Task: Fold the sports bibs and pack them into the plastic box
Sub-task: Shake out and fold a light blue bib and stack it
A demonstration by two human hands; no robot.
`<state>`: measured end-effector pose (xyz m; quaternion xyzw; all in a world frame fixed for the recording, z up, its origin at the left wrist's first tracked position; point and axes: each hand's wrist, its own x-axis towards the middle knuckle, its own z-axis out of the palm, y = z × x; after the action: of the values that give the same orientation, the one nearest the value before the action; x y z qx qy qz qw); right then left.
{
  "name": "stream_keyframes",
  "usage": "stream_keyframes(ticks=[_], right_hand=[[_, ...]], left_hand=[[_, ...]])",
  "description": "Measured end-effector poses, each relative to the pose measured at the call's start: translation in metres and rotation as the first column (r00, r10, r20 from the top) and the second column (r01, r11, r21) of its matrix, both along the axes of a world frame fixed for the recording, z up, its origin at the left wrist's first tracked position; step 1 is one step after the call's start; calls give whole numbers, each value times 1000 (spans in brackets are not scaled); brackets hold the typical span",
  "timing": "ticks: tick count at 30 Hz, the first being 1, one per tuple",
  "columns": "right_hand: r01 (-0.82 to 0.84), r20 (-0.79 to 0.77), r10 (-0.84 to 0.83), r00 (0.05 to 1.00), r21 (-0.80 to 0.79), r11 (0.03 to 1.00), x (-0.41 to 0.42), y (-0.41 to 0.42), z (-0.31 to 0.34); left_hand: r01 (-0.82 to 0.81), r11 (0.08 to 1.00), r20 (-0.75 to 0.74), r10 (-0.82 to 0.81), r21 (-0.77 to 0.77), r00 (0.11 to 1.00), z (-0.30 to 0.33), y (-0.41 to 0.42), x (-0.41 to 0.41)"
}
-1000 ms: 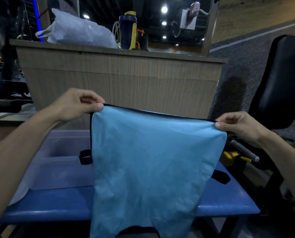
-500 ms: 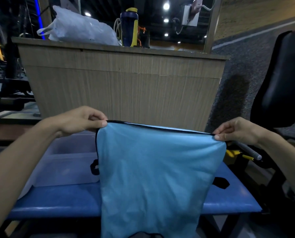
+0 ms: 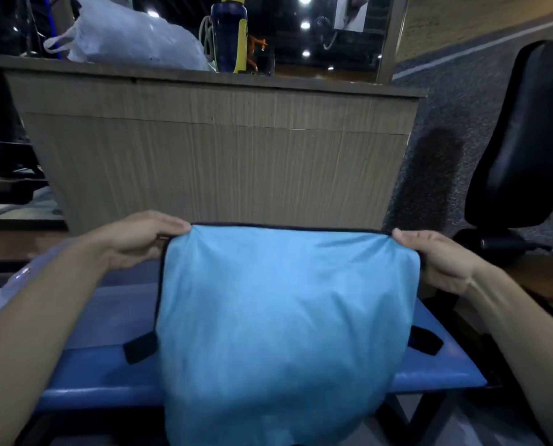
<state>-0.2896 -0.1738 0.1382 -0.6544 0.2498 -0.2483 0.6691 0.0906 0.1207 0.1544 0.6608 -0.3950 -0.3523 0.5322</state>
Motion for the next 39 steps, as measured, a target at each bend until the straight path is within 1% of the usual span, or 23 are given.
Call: stream_keyframes(ticks=[2,4,5,7,8,11,13,16,19,24,28,30,32,35,36,37,38,39], right_hand=[[59,-64,-57,996,17,998,3,-1,-6],[88,-124,-84,989,23,996,5,3,-6],[91,-144,-86,986,26,996,9,9,-5],[62,-141,-60,988,13,998,25,34,0],[43,-124,-46,991,-25,999,37,52,2],[13,-93,-36,995,-236,972,73,104,0],[99,-36,-118,992,-340,935,87,120,-4],[210,-17,-240,971,-428,879,86,124,-3],[204,-59,-271,961,-509,836,81,132,-3],[124,-129,-257,958,-620,775,76,142,2],[57,-172,-263,949,-730,681,73,149,10],[-4,-207,-273,939,-804,595,73,153,11],[-40,-224,-319,921,-868,495,74,157,12],[24,-130,-370,920,-923,384,73,153,12],[54,-95,-371,924,-927,371,72,149,12],[74,-78,-366,927,-921,384,71,145,12],[82,-81,-351,933,-901,426,69,140,12],[70,-105,-316,943,-865,496,69,136,12]], left_hand=[[-95,993,10,95,70,995,-4,-6,-9],[-133,984,-11,135,121,991,-7,-7,-23],[-125,984,-23,129,124,991,-9,-9,-33],[-43,994,-49,48,97,998,-9,-16,-72],[-1,997,-44,4,74,999,-13,-24,-92],[91,996,-29,-91,4,995,-17,-49,-153],[60,997,-10,-61,-37,998,-20,-61,-167],[-6,997,-68,1,-74,998,-20,-64,-167],[-54,993,-99,44,-102,994,-22,-62,-167],[-105,988,-78,96,-118,992,-22,-62,-168],[-114,986,-60,107,-125,992,-18,-62,-173],[-97,988,-62,90,-122,994,-14,-61,-174],[-73,990,-59,66,-123,996,-10,-60,-175],[-2,992,-78,-8,-129,997,-5,-54,-173],[32,991,-95,-45,-132,995,-3,-50,-170],[67,988,-106,-82,-136,991,-2,-47,-167],[104,985,-101,-118,-139,988,-1,-43,-164],[136,981,-68,-146,-139,987,0,-39,-161]])
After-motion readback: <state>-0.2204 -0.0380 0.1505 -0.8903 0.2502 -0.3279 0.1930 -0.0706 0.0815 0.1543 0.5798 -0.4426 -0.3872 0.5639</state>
